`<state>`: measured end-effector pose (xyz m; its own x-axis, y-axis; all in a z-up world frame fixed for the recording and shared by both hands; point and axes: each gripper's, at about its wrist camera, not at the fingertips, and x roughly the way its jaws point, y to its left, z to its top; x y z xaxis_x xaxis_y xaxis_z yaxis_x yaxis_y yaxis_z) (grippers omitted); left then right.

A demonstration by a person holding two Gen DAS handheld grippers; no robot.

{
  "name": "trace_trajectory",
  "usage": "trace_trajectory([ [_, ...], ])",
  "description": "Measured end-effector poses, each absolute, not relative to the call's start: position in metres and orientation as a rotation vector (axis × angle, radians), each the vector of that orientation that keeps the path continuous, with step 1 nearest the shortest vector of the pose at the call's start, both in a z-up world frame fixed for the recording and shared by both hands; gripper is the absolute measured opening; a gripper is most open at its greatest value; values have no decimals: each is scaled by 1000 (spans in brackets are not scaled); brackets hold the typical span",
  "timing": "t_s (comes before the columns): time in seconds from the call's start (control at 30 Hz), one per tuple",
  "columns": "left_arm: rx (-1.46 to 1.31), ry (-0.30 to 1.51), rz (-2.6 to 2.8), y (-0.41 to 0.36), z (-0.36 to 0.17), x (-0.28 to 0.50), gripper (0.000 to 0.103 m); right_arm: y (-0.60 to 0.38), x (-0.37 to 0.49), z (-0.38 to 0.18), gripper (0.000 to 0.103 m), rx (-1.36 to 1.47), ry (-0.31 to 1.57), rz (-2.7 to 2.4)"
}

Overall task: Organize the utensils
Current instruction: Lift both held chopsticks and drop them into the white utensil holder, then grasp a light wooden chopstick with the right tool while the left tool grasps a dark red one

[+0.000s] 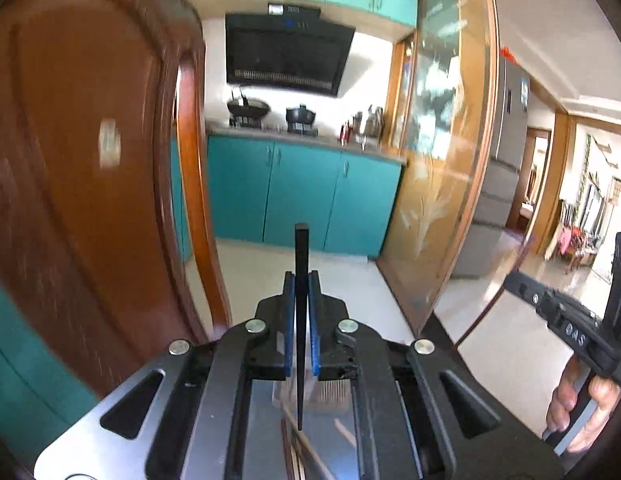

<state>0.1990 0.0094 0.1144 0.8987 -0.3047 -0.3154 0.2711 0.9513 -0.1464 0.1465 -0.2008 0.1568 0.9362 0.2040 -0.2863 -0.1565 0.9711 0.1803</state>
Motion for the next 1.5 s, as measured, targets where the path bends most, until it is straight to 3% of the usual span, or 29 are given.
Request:
trace_trajectory([
  [0.23, -228, 239, -262, -4, 140, 263, 7, -194, 197, 162, 6, 178, 246, 167],
  [0.57, -171, 502, -167, -40, 36, 344, 7, -167, 261, 66, 7, 139, 484, 163],
  [0.67, -149, 539, -146, -41, 20, 349, 7, -166, 265, 48, 18, 142, 547, 146],
  [0.73, -140, 554, -137, -40, 13, 348, 8, -166, 266, 40, 36, 169, 590, 144],
  [0.8, -131, 554, -134, -39, 10, 343, 8, -164, 268, 32, 39, 189, 635, 133],
  [1.1, -81, 481, -159, -36, 9, 284, 8, -158, 302, -10, 38, 321, 853, 91],
  [1.13, -83, 471, -164, -36, 7, 274, 10, -160, 304, -12, 31, 335, 866, 91],
  [1.3, -97, 457, -203, -30, -15, 232, 17, -157, 320, -8, 18, 253, 921, 73],
  [1.5, -58, 543, -233, -30, -62, 203, 18, -150, 319, -2, 16, 97, 935, 78],
])
